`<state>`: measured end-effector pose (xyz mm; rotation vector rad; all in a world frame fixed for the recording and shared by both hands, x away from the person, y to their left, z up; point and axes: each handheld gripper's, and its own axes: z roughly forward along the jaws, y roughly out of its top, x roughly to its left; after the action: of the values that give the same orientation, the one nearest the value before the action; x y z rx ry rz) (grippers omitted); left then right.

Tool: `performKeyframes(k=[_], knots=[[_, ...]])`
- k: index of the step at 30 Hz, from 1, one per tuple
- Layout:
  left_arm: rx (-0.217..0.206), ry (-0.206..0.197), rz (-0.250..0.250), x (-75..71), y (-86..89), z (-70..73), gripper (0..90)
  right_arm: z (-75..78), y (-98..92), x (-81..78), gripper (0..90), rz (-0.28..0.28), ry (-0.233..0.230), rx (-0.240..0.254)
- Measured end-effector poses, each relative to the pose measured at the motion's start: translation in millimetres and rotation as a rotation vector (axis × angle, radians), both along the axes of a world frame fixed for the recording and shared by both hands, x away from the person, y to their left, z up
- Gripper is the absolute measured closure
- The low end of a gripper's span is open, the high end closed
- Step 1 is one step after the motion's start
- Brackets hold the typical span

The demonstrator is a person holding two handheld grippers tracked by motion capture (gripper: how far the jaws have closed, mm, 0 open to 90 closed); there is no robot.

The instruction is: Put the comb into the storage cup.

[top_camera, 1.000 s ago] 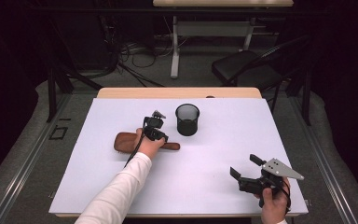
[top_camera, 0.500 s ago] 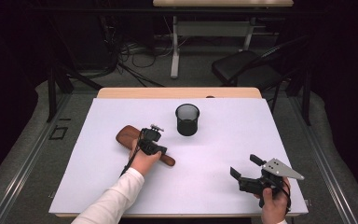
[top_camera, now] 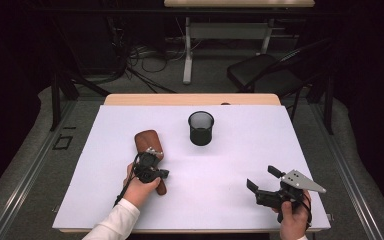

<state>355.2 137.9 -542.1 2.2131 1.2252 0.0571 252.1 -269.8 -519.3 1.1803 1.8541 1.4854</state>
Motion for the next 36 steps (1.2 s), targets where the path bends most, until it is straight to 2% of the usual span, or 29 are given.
performKeyframes(k=[6, 18, 26, 36], knots=[[0.039, -0.038, 0.003, -12.6, 11.8, 2.9, 90.0, 0.6, -0.3, -0.5, 6.7, -0.002, -0.005, 0.004], [0.054, -0.063, 0.053, -28.6, 35.8, 2.5, 89.9, 1.0, -1.1, -0.7, 6.7, -0.003, -0.002, 0.009], [0.062, -0.063, 0.086, -30.9, 52.2, 1.3, 89.9, 0.7, -2.7, -0.3, 6.7, -0.006, -0.005, 0.013], [0.070, -0.078, 0.131, -31.1, 64.5, 2.1, 89.9, 0.5, -2.3, 0.2, 7.1, -0.002, -0.002, 0.006]])
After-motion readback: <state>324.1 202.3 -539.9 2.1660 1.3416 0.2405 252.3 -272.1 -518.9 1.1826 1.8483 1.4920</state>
